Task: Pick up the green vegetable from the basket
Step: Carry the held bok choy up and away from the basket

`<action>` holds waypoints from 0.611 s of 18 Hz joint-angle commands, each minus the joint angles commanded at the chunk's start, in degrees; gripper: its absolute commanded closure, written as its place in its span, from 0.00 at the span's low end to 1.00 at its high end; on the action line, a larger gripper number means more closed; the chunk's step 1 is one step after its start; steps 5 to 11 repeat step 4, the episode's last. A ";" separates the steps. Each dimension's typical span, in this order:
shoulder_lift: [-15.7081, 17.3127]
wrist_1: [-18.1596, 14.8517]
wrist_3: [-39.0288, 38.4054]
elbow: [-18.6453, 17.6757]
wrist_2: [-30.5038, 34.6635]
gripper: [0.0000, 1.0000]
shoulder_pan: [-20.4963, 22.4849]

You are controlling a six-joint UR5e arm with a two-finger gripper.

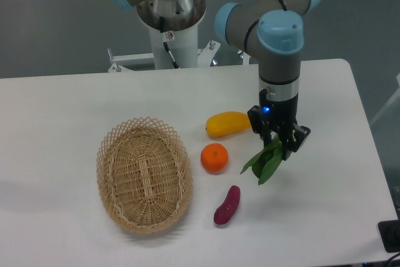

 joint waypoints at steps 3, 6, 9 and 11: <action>0.00 0.00 0.00 0.00 -0.17 0.47 0.00; 0.00 0.00 -0.09 -0.09 -0.18 0.47 0.00; 0.00 0.00 -0.09 -0.09 -0.18 0.47 0.00; 0.00 0.00 -0.09 -0.09 -0.18 0.47 0.00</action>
